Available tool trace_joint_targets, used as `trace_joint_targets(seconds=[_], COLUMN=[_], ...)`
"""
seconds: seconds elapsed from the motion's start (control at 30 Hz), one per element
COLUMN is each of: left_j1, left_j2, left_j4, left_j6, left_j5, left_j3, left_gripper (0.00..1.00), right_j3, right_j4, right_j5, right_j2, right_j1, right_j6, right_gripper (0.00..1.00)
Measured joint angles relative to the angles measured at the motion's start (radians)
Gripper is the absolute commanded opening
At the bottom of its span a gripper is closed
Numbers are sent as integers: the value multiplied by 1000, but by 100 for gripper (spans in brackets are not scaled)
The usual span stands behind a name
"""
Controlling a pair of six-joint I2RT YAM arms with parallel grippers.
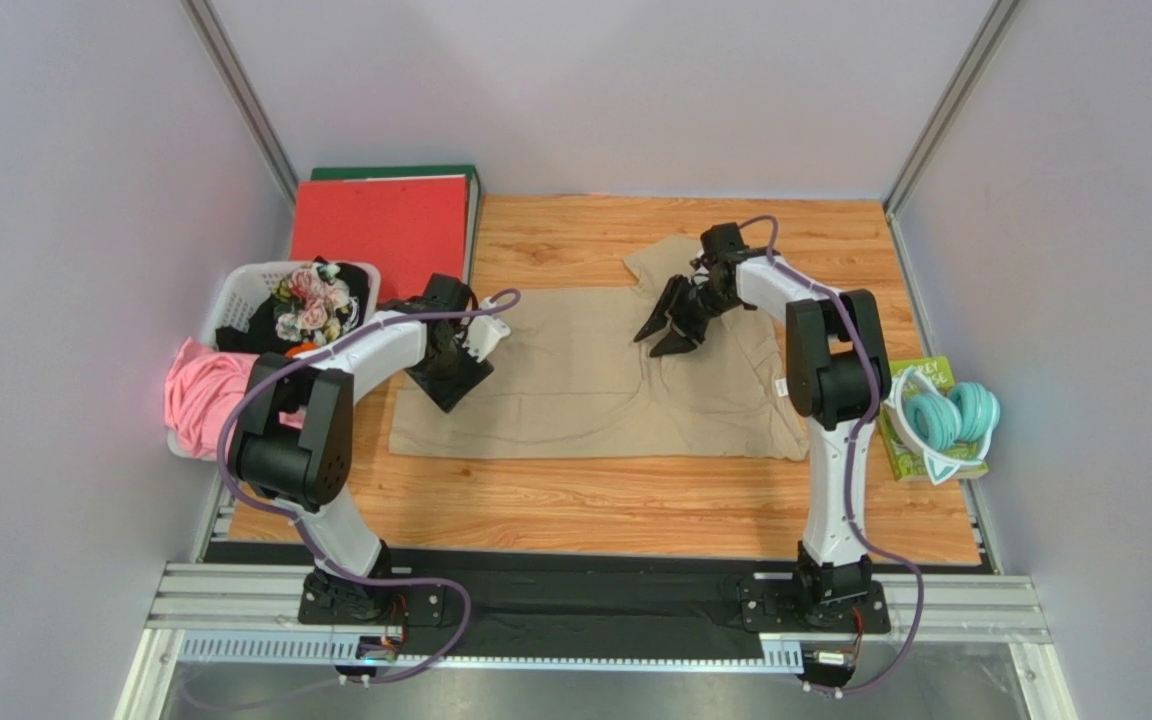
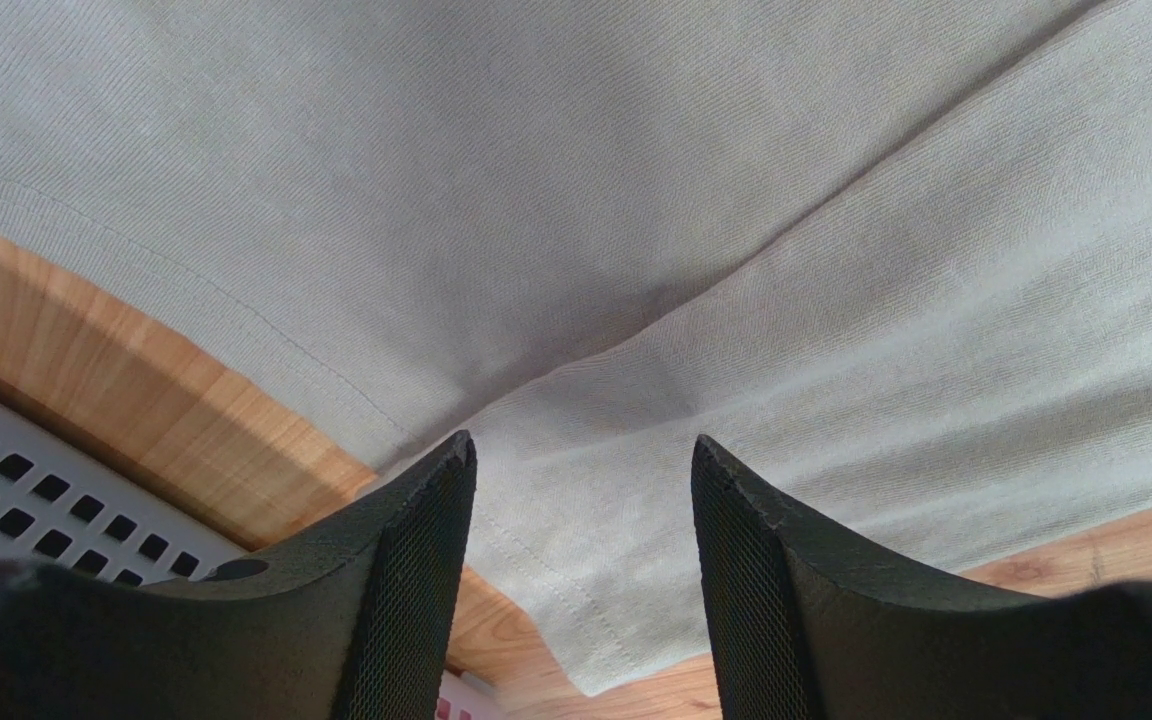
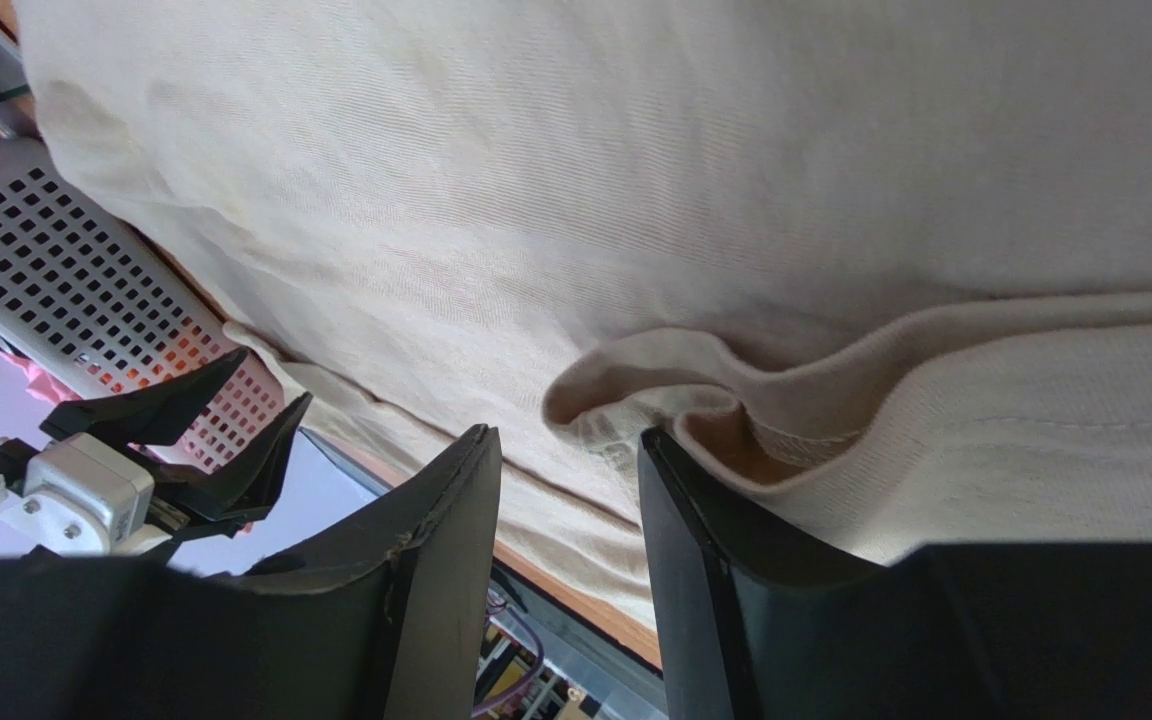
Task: Fold and stack the t-shirts
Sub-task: Fold the tshirt
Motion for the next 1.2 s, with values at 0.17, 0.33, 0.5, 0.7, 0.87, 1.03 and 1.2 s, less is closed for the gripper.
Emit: trace_joint_targets(seconds=[0.17,0.33,0.5,0.7,0.87,1.03,1.2], left_j1=[0,0,0,0,0,0,0], left_j2=[0,0,0,0,0,0,0], left_j4=[0,0,-1,-3,-3,-3,-2], left_j6=[0,0,0,0,0,0,1], left_j5=[0,0,0,8,8,8,8], left_j3=[0,0,0,0,0,0,-2], left_gripper=[62,62,62,61,61,61,61], right_j3=[48,65,76,127,137,71,-61], right_j4=[1,5,10,13,19,42,61], right_j5=[-2,-21,-40,-74,-79,-85,-80], right_j2=[24,57,69,106,110,63,-87], right_j1=[2,8,18,45,53,15,-85], right_j6=[-2,-2,1,-1,-11,-36,-68], right_gripper=[44,44,44,44,49,52,55])
